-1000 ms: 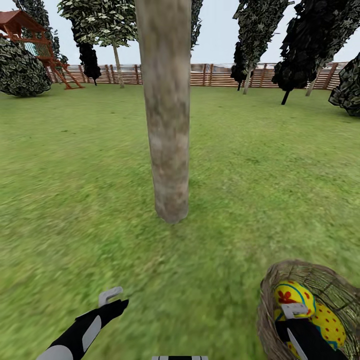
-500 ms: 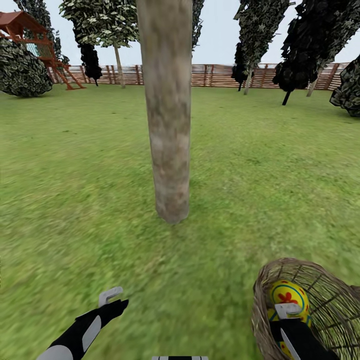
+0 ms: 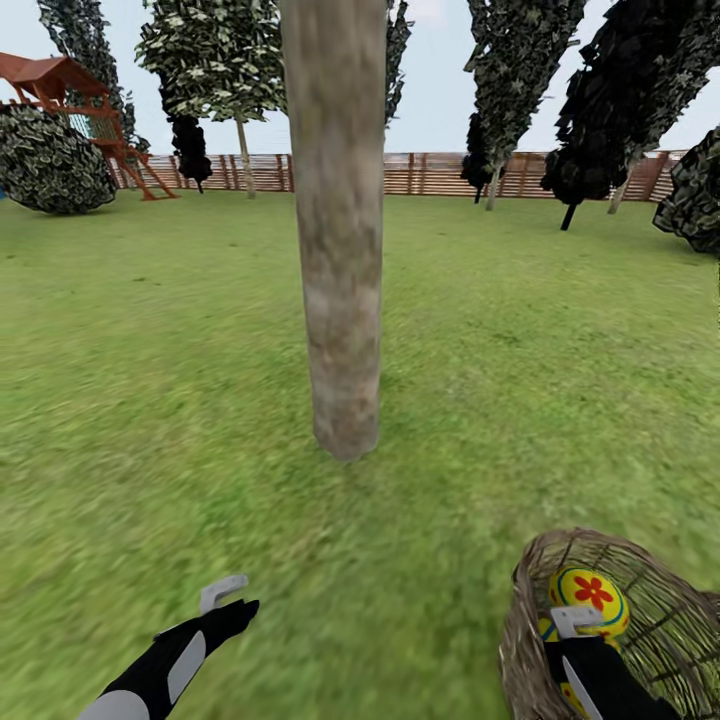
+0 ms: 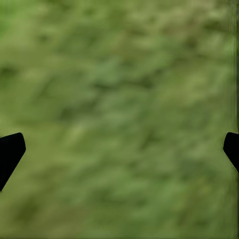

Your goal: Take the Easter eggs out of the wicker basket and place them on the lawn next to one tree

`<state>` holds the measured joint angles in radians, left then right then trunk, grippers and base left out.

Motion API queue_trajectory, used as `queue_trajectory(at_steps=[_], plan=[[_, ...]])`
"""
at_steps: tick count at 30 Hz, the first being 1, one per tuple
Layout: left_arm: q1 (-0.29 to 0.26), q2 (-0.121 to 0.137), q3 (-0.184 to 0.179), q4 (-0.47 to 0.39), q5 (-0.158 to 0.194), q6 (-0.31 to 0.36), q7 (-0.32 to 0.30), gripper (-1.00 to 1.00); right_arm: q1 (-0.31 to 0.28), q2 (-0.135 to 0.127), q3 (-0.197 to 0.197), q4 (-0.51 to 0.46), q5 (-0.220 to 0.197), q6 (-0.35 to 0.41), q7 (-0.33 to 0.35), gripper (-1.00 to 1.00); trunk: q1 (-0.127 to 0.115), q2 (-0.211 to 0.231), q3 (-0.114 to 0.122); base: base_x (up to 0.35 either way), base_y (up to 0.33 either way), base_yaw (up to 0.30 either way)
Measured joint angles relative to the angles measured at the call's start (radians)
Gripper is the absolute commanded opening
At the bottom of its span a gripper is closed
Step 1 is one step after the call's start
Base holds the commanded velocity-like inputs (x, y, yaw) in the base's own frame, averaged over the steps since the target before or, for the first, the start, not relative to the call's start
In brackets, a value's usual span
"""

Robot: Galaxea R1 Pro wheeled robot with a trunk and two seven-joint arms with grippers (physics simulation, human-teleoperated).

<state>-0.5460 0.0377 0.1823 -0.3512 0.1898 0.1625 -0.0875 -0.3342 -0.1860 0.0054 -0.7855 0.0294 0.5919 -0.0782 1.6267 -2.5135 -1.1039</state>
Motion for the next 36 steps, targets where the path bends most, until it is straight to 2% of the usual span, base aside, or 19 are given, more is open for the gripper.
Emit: queue_trajectory(at_steps=[5,12,32,36], plan=[[0.0,-0.006,0.0,0.001,-0.001,0.0,-0.001,1.0,0.0,0.001,0.0,0.0,-0.002,0.0,0.0,-1.0,-0.002,0.001,0.019,0.0,0.0,0.0],[0.0,-0.01,0.0,0.001,-0.001,-0.001,-0.011,1.0,0.0,0.002,0.001,0.001,0.003,0.0,0.0,-1.0,-0.002,0.001,0.019,0.0,0.0,-0.003],[0.0,-0.011,0.0,0.026,-0.001,-0.002,-0.012,1.0,0.0,0.002,0.002,0.001,0.002,0.0,0.001,-1.0,-0.002,0.001,0.039,0.0,0.0,-0.236],[0.0,-0.019,0.0,0.029,0.0,-0.001,-0.012,1.0,0.0,0.003,0.003,0.003,0.001,0.0,0.001,-1.0,-0.002,0.001,0.041,0.0,0.0,-0.05]])
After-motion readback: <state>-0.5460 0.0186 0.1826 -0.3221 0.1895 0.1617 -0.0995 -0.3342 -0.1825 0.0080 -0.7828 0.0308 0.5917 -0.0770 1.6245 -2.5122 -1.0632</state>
